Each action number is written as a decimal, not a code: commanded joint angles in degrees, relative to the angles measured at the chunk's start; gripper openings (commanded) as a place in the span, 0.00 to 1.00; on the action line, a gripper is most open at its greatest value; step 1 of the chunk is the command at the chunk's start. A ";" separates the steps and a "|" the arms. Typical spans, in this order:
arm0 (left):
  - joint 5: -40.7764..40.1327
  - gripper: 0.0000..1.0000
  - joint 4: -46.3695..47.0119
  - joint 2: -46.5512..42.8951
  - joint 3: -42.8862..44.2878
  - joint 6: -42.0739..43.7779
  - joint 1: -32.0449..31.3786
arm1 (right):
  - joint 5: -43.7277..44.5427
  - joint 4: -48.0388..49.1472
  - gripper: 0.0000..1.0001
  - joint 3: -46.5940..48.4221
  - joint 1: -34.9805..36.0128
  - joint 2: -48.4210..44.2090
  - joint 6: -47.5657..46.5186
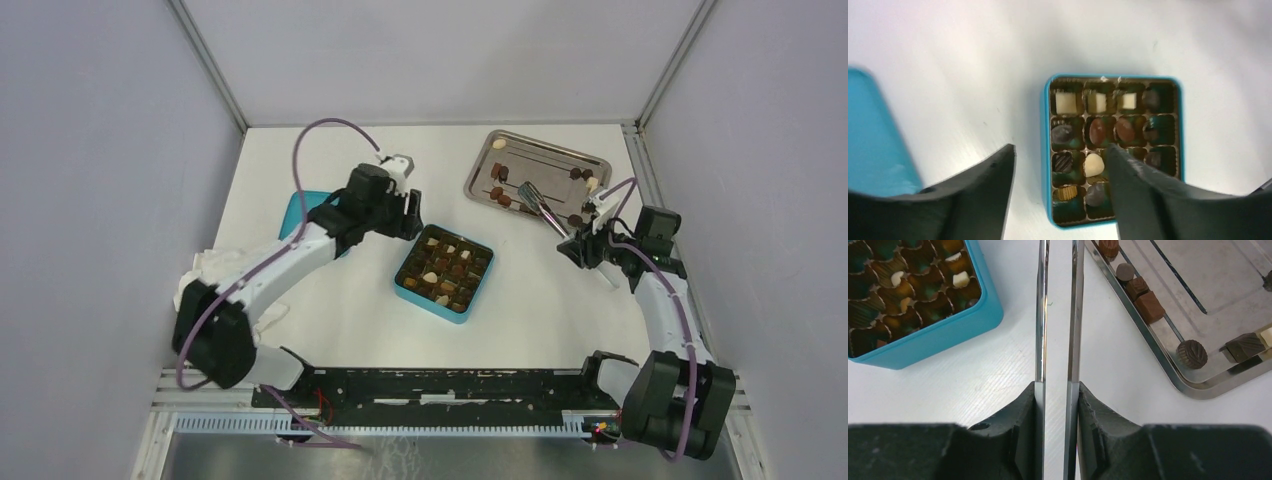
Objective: Pack the chocolate
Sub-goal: Place the clamp at the center of the board.
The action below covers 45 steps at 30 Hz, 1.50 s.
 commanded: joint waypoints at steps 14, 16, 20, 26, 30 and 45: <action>-10.93 0.99 10.74 -21.25 -6.37 4.28 0.75 | 17.58 -2.34 0.36 0.32 7.24 8.17 -11.73; -10.56 0.98 10.67 -21.15 -6.37 4.22 0.78 | 20.65 -2.33 0.36 0.73 8.52 10.25 -11.39; -10.61 0.98 10.70 -21.11 -6.37 4.11 0.79 | 24.29 -1.81 0.38 1.04 10.40 13.27 -9.55; -10.44 0.98 10.59 -20.80 -6.37 4.10 0.82 | 31.10 -2.30 0.41 2.04 12.44 17.79 -8.52; -10.23 0.98 10.50 -20.58 -6.31 4.12 0.79 | 32.93 -2.72 0.45 2.51 12.82 19.16 -8.03; -11.46 0.94 11.10 -18.85 -6.98 3.26 0.83 | 29.53 -3.47 0.83 3.13 11.27 12.92 -7.57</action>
